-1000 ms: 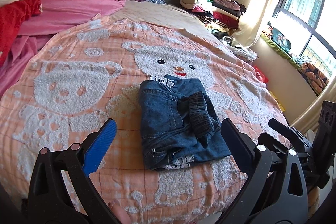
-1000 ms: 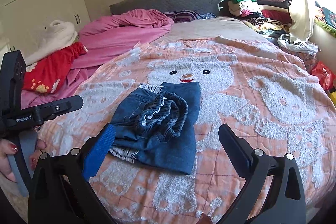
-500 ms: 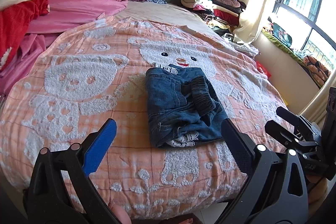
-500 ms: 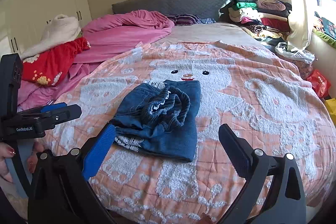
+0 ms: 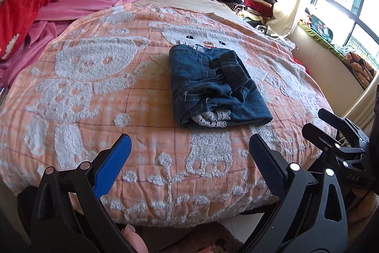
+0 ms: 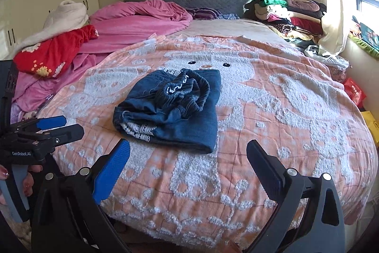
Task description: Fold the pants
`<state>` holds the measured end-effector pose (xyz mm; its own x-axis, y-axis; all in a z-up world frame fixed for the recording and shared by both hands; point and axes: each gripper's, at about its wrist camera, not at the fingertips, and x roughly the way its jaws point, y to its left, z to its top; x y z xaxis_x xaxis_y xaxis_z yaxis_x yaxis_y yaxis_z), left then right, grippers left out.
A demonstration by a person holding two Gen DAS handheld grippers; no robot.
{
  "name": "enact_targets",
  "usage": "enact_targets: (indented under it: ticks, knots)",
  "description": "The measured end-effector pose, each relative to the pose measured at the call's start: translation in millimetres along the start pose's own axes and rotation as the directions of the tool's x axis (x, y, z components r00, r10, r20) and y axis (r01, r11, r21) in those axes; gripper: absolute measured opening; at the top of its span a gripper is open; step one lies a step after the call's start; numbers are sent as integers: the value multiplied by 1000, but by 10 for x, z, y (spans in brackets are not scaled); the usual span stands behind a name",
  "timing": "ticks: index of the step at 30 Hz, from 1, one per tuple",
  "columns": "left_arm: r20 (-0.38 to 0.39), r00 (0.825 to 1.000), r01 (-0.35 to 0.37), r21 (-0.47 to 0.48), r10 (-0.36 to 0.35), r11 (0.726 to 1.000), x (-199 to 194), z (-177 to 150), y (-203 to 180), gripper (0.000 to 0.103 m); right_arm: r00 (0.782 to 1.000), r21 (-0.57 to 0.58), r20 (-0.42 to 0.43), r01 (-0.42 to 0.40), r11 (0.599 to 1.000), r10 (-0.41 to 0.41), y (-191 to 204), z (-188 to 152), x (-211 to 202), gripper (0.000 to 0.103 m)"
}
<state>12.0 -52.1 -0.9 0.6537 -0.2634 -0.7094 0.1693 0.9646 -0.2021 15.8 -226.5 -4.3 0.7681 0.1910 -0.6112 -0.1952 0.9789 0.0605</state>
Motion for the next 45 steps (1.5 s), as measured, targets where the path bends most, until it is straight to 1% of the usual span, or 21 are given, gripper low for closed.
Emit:
enact_targets:
  ticks: [4,8,21,29,37,45]
  knots:
    - [-29,1000,0,-27,0,1000,57,-93,49,93,1000,10,-26,1,1000,-1,-13,-87,41,98]
    - [-35,999,-12,-26,12,1000,67,-113,53,93,1000,12,-27,7,1000,-7,-20,-80,49,98]
    - [-34,999,-33,-38,32,999,52,-94,73,93,1000,21,-25,12,1000,-12,-48,-75,30,98]
    - [-32,998,-59,-38,58,998,41,-92,89,93,1000,23,-29,10,1000,-10,-34,-75,41,98]
    - [-35,998,-57,-42,55,997,35,-86,95,93,999,21,-28,17,1000,-17,-19,-73,42,98]
    - [-33,997,-66,-45,65,997,31,-94,100,93,1000,18,-30,5,1000,-4,-15,-56,31,98]
